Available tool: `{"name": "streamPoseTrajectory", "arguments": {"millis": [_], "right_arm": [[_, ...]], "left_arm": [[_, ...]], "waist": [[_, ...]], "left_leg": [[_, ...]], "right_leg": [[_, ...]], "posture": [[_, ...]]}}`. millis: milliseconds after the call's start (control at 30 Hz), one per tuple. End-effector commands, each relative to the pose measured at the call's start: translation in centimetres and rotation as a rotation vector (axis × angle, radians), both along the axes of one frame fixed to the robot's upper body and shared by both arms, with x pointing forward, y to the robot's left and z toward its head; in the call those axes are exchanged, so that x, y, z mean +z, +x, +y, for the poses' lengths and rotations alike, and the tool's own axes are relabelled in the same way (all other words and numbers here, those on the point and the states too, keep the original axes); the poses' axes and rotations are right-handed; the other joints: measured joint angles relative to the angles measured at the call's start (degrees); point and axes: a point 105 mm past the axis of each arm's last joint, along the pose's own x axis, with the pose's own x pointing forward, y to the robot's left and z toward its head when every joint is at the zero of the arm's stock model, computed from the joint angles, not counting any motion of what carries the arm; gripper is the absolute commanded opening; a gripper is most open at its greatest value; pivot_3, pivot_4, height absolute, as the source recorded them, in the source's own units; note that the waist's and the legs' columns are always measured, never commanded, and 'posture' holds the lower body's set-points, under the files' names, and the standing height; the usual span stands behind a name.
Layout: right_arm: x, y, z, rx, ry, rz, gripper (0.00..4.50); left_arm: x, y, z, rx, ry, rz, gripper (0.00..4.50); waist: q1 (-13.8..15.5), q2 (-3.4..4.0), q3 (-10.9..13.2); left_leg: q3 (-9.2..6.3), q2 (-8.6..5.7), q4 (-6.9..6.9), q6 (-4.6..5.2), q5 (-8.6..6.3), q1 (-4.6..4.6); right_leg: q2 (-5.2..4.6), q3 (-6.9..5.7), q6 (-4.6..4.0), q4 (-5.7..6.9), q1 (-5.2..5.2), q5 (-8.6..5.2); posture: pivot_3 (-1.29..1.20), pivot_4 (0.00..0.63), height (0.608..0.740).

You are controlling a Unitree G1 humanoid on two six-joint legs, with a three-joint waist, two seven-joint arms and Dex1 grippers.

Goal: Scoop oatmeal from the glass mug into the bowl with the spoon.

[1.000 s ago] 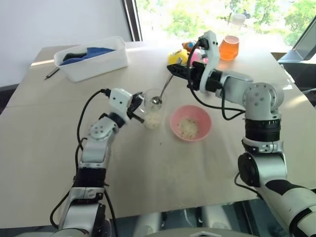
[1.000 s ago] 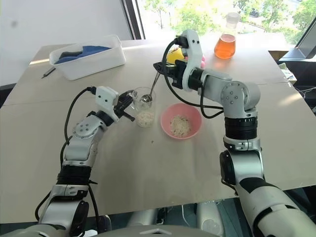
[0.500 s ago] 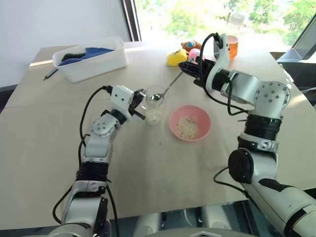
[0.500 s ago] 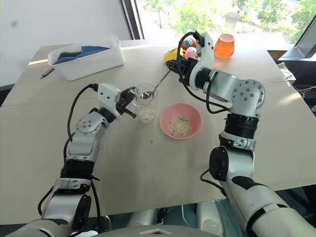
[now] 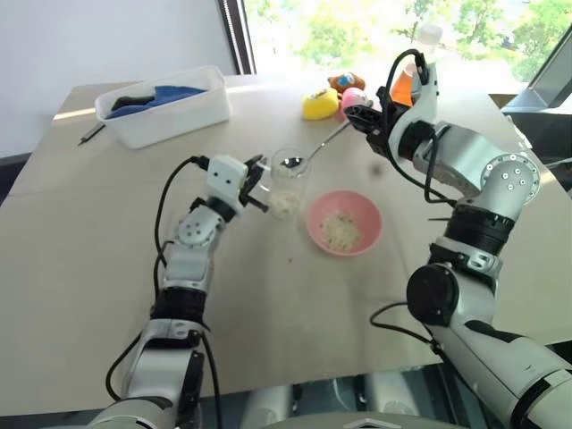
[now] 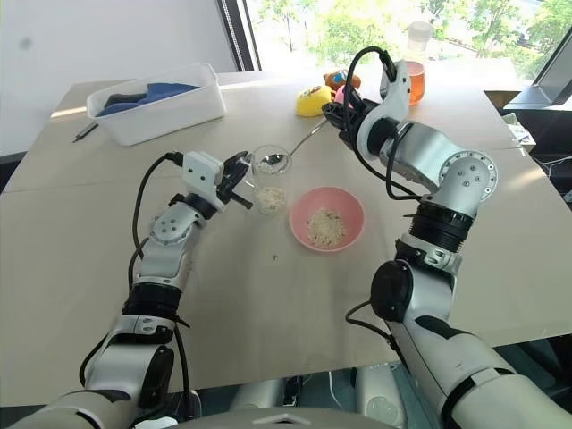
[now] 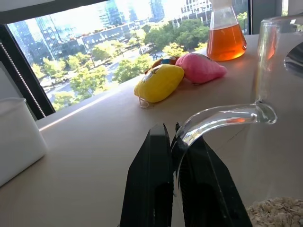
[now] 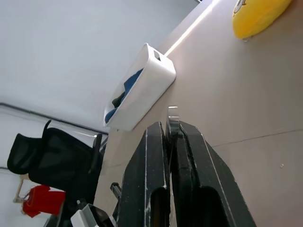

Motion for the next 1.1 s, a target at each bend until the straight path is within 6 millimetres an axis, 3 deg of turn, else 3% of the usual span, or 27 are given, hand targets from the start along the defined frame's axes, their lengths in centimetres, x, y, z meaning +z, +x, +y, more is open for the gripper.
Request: {"name": "streamPoseTrajectory", "arguments": {"millis": [33, 367, 633, 1100], "right_arm": [[1.0, -0.3, -0.3, -0.011, 0.076, 0.002, 0.00], [0.3, -0.4, -1.0, -0.063, 0.172, 0.073, 0.00], [0.8, -0.9, -2.3, -0.073, 0.228, 0.031, 0.00], [2.1, -3.1, -4.4, -0.003, 0.299, -0.028, 0.00]], "left_arm": [[2.6, 0.0, 0.3, 0.027, -0.041, -0.118, 0.11], [2.8, 0.2, -0.4, -0.014, -0.089, -0.135, 0.11], [2.8, 0.5, -1.2, -0.045, -0.092, -0.125, 0.11], [2.4, 1.2, -0.3, -0.019, -0.113, -0.094, 0.11]], "waist": [[-0.04, 0.00, 0.00], [-0.74, 0.00, 0.00], [-1.42, 0.00, 0.00], [-1.34, 0.00, 0.00]], "left_leg": [[0.00, 0.00, 0.00, 0.00, 0.00, 0.00], [0.00, 0.00, 0.00, 0.01, 0.01, -0.01], [0.00, 0.01, 0.00, 0.02, 0.01, -0.02], [0.01, 0.07, 0.01, 0.03, 0.01, -0.03]], "right_leg": [[0.00, 0.00, 0.00, 0.00, 0.00, 0.00], [0.01, 0.00, 0.00, 0.01, 0.00, 0.00], [0.01, 0.00, 0.01, -0.01, 0.01, 0.00], [0.02, 0.01, 0.01, -0.04, 0.01, 0.00]], "posture": [[0.00, 0.150, 0.740], [0.00, 0.150, 0.740], [0.00, 0.150, 0.740], [0.00, 0.150, 0.740]]}}
